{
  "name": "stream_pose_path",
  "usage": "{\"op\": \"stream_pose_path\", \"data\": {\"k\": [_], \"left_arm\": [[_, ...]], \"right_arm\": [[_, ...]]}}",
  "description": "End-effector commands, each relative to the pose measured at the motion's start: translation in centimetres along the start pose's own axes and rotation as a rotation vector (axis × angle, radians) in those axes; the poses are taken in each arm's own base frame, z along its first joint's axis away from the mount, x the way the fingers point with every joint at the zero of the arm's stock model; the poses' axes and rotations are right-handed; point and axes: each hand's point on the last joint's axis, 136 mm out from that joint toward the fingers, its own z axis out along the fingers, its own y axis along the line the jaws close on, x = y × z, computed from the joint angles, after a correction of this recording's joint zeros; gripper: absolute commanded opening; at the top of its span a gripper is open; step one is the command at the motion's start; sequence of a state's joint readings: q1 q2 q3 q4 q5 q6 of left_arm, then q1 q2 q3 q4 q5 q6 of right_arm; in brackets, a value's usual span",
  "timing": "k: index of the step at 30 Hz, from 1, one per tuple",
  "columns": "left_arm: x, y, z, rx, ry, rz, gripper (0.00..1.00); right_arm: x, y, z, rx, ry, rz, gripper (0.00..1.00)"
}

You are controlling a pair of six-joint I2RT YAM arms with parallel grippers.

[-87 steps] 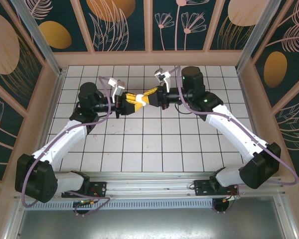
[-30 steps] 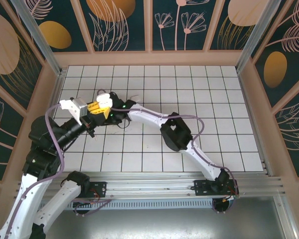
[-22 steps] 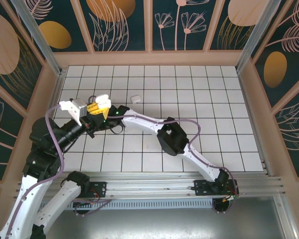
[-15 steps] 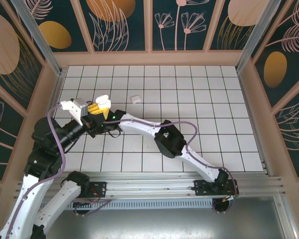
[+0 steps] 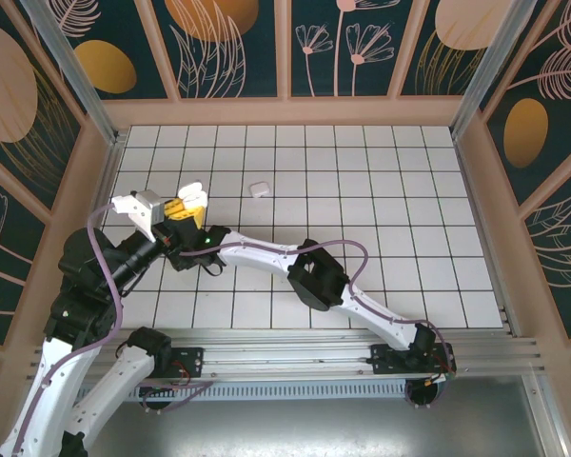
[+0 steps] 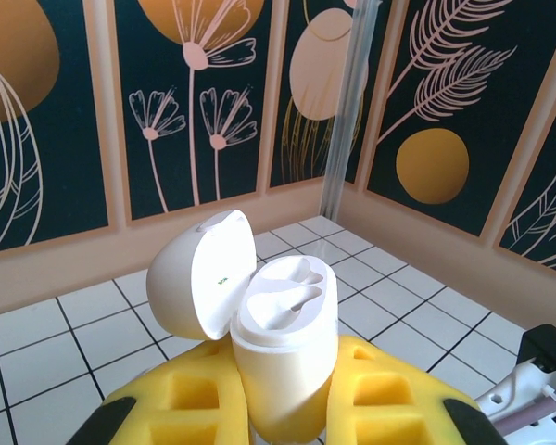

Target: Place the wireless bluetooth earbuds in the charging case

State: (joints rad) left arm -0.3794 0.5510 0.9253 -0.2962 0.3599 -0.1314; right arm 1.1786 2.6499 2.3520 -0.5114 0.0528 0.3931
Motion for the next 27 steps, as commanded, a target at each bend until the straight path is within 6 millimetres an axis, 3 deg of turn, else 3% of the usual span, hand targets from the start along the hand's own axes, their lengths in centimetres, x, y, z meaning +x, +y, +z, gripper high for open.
{"op": "stream_pose_path", "data": {"k": [1,10,18,22,27], "left_arm": [[0.2,0.3,-0.1,-0.019,0.000,-0.006,0.01],[0.7,0.8,0.2,-0.037,0.011,-0.021,0.02],[1.1,1.1,0.6,-0.046,0.020,-0.043,0.02],[1.1,1.2,0.8,-0.048,0.018,-0.054,0.02],[1.5,1.4,1.6,-0.040,0.027,-0.073,0.01]], "right_arm": [[2.3,0.2,0.4,0.026,0.067,-0.046,0.44],[5.4,-0.2,0.0,0.091,0.159,-0.088,0.35],[5.2,-1.4,-1.6,0.144,0.158,-0.094,0.23],[5.1,-3.8,-2.7,0.202,0.164,-0.089,0.20],[5.5,-8.7,-4.9,0.260,0.169,-0.075,0.18]]}}
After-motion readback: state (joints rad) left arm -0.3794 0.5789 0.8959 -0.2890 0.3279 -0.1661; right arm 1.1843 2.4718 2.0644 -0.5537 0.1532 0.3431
